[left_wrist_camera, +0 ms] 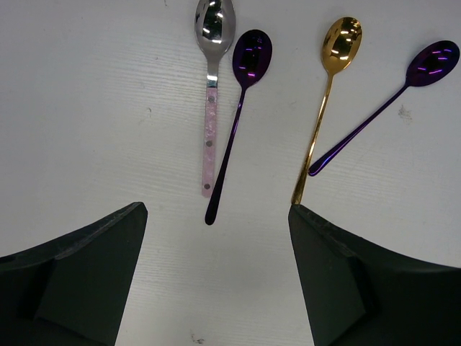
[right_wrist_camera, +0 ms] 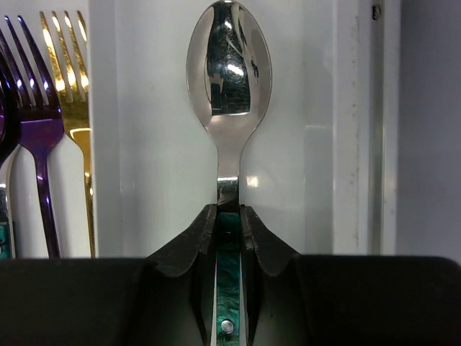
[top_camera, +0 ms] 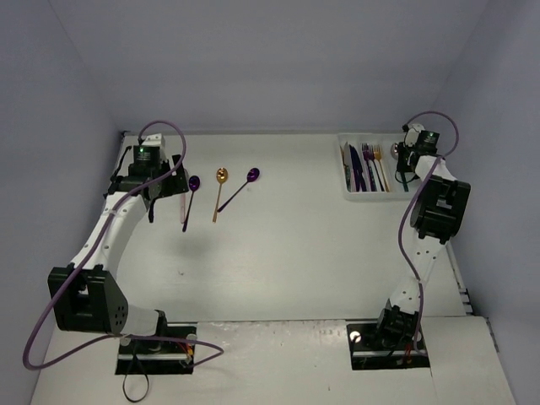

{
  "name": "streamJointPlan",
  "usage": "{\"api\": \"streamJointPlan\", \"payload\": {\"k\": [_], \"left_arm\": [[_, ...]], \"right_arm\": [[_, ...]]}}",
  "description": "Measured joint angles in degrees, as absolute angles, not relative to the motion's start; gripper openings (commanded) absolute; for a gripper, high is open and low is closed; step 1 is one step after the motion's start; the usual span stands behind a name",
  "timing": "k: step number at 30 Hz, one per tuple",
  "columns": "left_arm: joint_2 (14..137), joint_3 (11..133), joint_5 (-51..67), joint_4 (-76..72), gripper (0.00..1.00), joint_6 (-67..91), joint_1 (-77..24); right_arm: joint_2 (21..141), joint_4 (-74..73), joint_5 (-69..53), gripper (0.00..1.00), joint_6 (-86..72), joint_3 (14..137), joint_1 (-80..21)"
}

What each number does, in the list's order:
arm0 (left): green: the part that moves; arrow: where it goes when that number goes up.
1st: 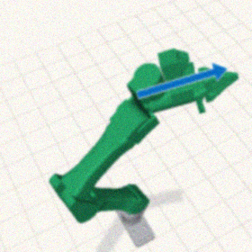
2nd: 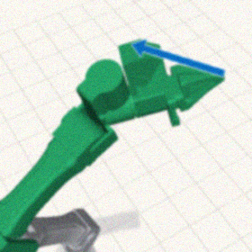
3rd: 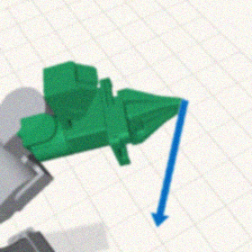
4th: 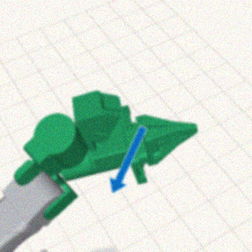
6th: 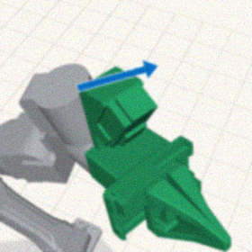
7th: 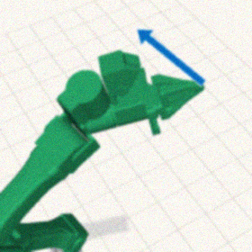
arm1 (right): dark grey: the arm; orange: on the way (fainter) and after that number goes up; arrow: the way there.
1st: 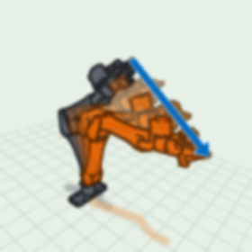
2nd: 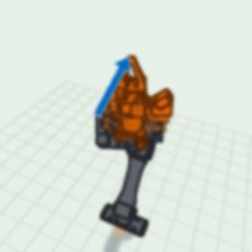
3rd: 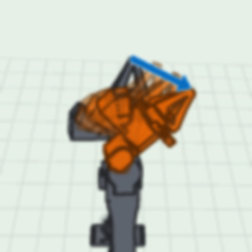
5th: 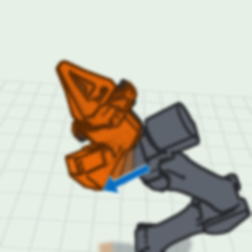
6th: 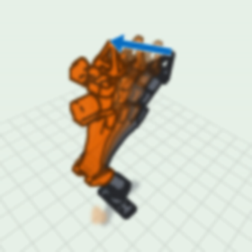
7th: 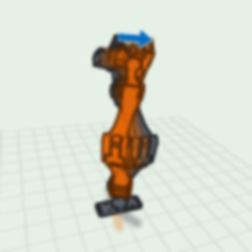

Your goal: Sort the eating utensils into containers

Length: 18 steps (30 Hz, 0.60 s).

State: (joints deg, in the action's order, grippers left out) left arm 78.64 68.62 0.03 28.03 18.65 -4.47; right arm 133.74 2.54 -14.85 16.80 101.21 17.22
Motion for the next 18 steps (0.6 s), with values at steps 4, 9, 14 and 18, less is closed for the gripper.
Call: {"api": "streamJointPlan", "payload": {"k": [4, 9, 14, 18], "left_arm": [[79.4, 68.62, 0.03, 28.05, 0.77, 18.65, -4.47], [79.42, 68.62, 0.03, 28.05, 0.77, 18.65, -4.47], [79.42, 68.62, 0.03, 28.05, 0.77, 18.65, -4.43], [79.42, 68.62, 0.23, 28.05, 0.77, 18.65, -4.43]], "right_arm": [[134.21, 3.13, -15.93, 0.11, 16.71, 101.78, 16.61], [134.39, 3.21, -16.59, 0.24, 16.08, 101.8, 14.87], [134.11, 4.08, -15.84, 0.45, 15.21, 102.24, 14.13], [131.8, 3.39, -14.72, 0.49, 14.01, 102.19, 14.06]]}}
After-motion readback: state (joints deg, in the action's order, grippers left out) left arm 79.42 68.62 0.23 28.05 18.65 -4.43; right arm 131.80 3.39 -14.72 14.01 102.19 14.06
